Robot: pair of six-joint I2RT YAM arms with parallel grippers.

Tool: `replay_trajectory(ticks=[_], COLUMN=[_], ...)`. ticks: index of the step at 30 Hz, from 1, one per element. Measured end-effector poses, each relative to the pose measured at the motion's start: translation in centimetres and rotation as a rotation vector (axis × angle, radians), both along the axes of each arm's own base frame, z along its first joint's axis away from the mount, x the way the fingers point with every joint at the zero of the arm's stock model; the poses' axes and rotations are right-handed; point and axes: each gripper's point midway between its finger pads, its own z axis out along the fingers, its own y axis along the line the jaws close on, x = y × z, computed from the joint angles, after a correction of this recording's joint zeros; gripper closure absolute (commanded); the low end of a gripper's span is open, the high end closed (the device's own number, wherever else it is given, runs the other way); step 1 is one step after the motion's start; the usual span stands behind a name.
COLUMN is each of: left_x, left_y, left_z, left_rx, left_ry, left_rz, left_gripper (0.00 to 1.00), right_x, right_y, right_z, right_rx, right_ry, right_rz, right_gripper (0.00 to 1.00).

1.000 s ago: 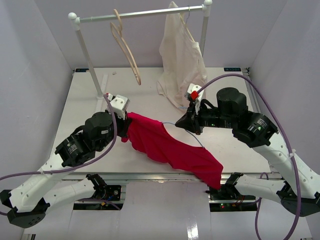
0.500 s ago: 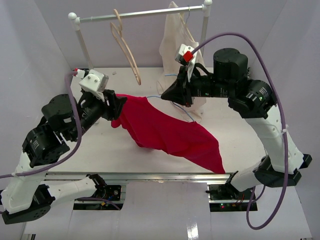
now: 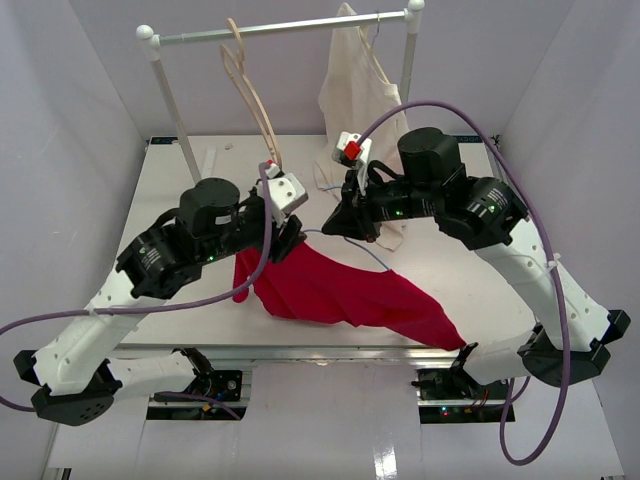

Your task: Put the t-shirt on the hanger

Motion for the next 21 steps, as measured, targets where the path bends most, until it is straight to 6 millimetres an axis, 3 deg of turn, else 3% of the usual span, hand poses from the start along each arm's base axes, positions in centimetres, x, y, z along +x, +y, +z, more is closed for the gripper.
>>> replay_trajectory(ticks=[4, 6, 8, 9, 10, 14, 15, 18, 21], left_x=[-0.6, -1.0, -1.6, -1.9, -2.3, -4.3, -4.6, -5.0, -3.7], left_y=[-2.0, -2.7, -3.3, -3.6, -3.9, -4.2, -4.2, -3.9, -3.2], left_z=[-1.2, -1.3, -1.2, -1.1, -1.1, -1.6, -1.7, -1.7, -1.2], left_rx=[0.016, 0.010, -0.003, -0.011, -0.017, -0.030, -0.034, -0.046, -0.058], left_ry=[0.037, 0.044, 0.046, 0.048, 0.048, 0.066, 0.070, 0.071, 0.053], left_rz=[-0.105, -0.152, -0.200, -0.224, -0.254, -0.353, -0.366, -0.362, -0.265], left_gripper=[0.39, 0.49, 0.69, 0.89, 1.00, 1.00, 1.00, 1.00, 1.00], right_x=[-1.3, -1.7, -1.9, -2.0, -2.0, -1.8, -2.0, -2.3, -1.7], right_y=[-0.4, -0.5, -0.5, -0.5, -0.4, -0.4, -0.3, -0.3, -0.5], right_z=[0.7, 1.0, 1.2, 1.2, 1.2, 0.7, 0.7, 0.6, 0.6], right_rx=[0.034, 0.053, 0.070, 0.075, 0.078, 0.085, 0.089, 0.104, 0.102], right_ry=[-0.016, -0.025, -0.035, -0.040, -0.046, -0.057, -0.060, -0.069, -0.076], right_rz=[0.039, 0.055, 0.068, 0.073, 0.076, 0.080, 0.087, 0.099, 0.048], right_gripper=[0.92, 0.92, 0.92, 0.92, 0.92, 0.92, 0.88, 0.57, 0.28])
